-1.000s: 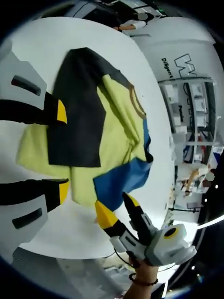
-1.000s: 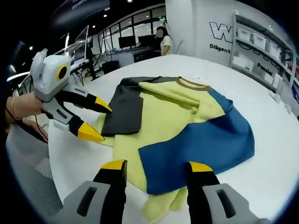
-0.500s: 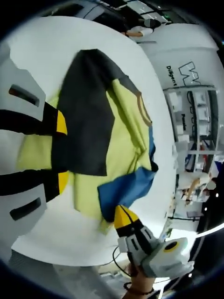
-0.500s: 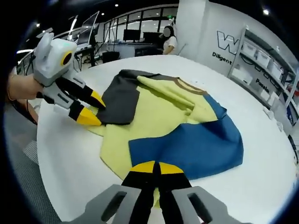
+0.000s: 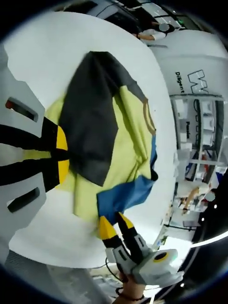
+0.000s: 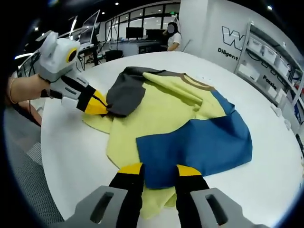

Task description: Fold the garment on the visible template until the final outline fits inside the template.

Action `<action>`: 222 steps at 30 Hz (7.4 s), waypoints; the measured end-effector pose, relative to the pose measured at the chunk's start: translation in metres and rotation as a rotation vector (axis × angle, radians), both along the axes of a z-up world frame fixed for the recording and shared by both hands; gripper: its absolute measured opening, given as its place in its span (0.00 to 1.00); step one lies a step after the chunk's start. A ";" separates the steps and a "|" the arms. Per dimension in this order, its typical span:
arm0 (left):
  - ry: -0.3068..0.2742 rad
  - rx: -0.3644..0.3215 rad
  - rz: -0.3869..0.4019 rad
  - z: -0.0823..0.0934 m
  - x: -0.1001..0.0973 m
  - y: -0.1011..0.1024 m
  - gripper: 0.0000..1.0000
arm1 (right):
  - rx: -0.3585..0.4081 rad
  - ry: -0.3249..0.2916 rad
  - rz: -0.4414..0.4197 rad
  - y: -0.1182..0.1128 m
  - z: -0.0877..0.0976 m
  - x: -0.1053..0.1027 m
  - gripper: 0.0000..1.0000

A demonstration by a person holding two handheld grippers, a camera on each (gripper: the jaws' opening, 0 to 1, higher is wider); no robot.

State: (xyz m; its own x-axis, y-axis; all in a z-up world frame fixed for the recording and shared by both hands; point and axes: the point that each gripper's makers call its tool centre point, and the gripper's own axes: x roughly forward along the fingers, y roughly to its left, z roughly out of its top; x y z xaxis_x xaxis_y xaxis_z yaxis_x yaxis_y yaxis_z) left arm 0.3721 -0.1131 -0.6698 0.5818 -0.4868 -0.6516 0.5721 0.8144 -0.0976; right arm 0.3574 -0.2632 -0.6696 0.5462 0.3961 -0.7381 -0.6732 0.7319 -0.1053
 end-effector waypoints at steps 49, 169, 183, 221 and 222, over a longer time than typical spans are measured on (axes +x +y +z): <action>-0.027 0.009 0.010 0.019 0.002 0.017 0.01 | 0.037 -0.017 -0.047 -0.025 0.019 -0.008 0.00; -0.057 0.110 0.684 0.031 0.024 0.267 0.31 | 0.188 -0.112 -0.939 -0.286 0.045 0.041 0.26; -0.088 0.034 0.472 0.048 0.016 0.200 0.79 | 0.293 -0.114 -0.721 -0.197 0.059 0.032 0.66; 0.126 -0.025 0.204 0.004 -0.032 0.053 0.40 | 0.155 0.050 -0.148 -0.042 0.006 -0.026 0.09; 0.131 -0.021 0.206 0.003 -0.032 0.052 0.39 | 0.155 0.051 -0.146 -0.041 0.007 -0.027 0.09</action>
